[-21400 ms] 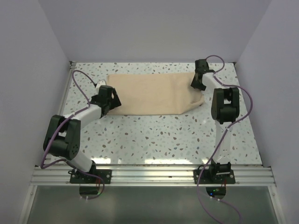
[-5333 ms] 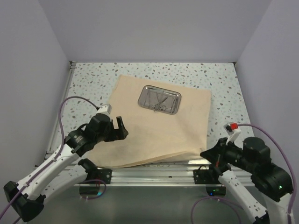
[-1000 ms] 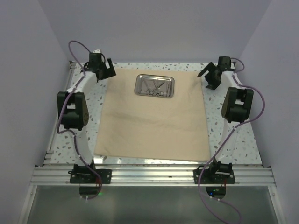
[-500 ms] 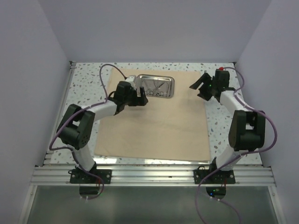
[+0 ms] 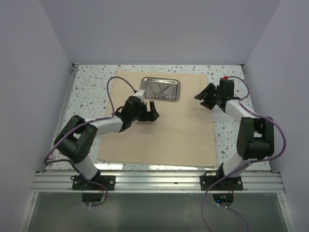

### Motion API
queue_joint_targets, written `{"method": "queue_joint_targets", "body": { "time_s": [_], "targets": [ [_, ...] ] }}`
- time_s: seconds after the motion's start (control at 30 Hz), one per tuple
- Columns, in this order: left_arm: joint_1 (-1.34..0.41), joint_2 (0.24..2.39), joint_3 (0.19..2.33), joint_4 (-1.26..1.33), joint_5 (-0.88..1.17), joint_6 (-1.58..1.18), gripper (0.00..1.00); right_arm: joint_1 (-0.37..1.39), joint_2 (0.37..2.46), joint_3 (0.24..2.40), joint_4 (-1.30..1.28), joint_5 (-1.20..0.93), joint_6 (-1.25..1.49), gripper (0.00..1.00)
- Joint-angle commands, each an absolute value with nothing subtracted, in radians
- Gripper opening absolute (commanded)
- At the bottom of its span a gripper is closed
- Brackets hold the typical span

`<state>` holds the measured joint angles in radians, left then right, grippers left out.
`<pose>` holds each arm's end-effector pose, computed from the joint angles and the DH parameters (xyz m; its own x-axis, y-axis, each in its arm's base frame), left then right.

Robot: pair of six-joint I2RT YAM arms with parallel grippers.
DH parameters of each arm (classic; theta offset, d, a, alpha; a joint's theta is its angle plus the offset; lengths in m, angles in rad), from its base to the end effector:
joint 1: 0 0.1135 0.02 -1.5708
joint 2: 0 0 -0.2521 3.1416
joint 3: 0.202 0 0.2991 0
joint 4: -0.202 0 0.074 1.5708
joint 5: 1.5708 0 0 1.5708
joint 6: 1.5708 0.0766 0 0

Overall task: Open and lay out the surgical kit
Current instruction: Smooth out the surgical kit at the center of the board.

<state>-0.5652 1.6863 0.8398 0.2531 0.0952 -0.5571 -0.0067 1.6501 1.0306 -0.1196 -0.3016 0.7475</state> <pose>0.3446 -0.2272 0.1002 -0.7179 -0.1679 -0.6756 0.2594 0.8361 -0.4835 0.4223 0.0199 0.1444 -0.6389 0.6534 -0.4060 0.3016 0.6983 0.6492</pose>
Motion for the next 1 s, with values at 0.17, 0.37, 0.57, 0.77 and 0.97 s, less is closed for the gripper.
{"method": "queue_joint_targets", "body": {
  "time_s": [0.17,0.37,0.57,0.77,0.97],
  "targets": [
    [-0.581,1.695,0.727,0.35,0.023,-0.597,0.9,-0.008,1.637,1.034,-0.072,-0.285,0.744,0.56],
    [-0.584,1.733,0.712,0.367,0.023,-0.592,0.89,-0.008,1.651,1.034,-0.069,-0.293,0.742,0.56],
    [-0.652,1.626,0.654,0.276,-0.101,-0.597,0.87,-0.008,1.675,1.04,-0.054,-0.29,0.741,0.56],
    [-0.75,1.41,0.657,0.163,-0.238,-0.577,0.88,-0.008,1.761,1.077,-0.025,-0.302,0.744,0.56],
    [-0.765,1.449,0.649,0.158,-0.25,-0.595,0.89,-0.008,1.861,1.14,-0.029,-0.316,0.729,0.51]
  ]
}}
